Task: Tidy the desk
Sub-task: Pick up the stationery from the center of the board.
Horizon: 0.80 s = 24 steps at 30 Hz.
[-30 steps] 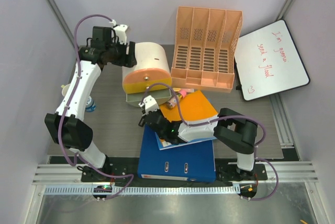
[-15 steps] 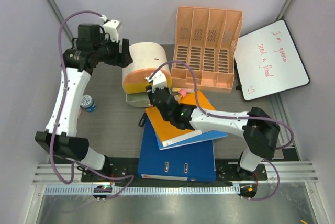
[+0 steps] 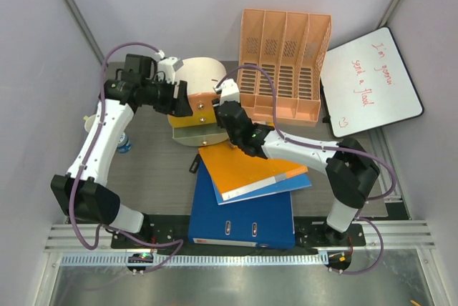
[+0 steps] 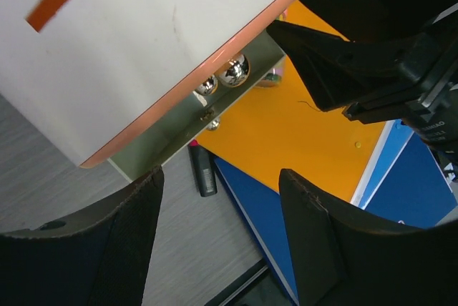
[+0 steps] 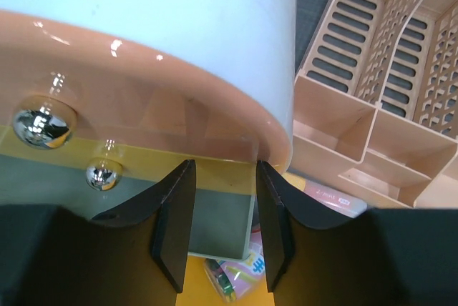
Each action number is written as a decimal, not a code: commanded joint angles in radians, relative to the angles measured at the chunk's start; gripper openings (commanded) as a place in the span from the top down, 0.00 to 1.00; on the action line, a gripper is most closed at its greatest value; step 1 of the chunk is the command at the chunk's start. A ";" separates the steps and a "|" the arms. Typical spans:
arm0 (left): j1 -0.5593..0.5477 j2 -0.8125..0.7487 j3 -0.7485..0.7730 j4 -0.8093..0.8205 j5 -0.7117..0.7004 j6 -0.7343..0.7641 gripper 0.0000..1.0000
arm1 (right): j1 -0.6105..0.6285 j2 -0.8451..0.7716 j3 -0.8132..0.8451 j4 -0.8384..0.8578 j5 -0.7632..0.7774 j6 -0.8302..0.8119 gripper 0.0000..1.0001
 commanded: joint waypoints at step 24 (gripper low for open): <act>-0.006 0.166 -0.008 0.210 -0.130 -0.037 0.37 | -0.064 0.175 0.217 -0.059 -0.157 -0.006 0.56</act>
